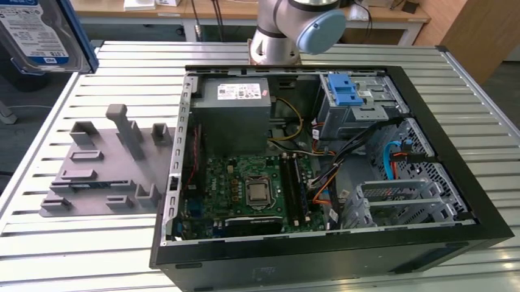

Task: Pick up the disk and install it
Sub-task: 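Pick up the disk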

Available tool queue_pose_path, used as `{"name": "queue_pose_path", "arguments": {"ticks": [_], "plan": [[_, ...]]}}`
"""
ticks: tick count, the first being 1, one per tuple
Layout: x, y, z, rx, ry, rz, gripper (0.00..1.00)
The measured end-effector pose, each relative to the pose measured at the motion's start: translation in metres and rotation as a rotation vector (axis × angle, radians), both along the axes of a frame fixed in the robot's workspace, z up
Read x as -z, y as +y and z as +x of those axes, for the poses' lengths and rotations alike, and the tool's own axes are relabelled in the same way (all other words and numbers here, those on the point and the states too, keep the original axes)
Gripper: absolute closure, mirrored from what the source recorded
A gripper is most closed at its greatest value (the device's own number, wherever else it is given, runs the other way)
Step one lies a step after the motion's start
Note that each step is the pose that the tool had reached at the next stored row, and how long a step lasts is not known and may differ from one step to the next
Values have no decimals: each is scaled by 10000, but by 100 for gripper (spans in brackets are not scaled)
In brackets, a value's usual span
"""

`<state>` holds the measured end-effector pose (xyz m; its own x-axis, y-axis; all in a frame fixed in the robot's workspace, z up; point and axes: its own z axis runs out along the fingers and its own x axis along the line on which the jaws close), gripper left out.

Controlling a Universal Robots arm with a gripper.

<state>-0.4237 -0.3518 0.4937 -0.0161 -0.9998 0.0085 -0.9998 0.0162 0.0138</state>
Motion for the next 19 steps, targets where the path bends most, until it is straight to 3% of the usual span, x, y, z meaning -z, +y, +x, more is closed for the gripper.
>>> {"name": "queue_pose_path", "arguments": {"ticks": [9, 19], "plan": [[0, -9, 133, 0, 1, 1, 64], [1, -9, 153, 0, 0, 1, 64]]}}
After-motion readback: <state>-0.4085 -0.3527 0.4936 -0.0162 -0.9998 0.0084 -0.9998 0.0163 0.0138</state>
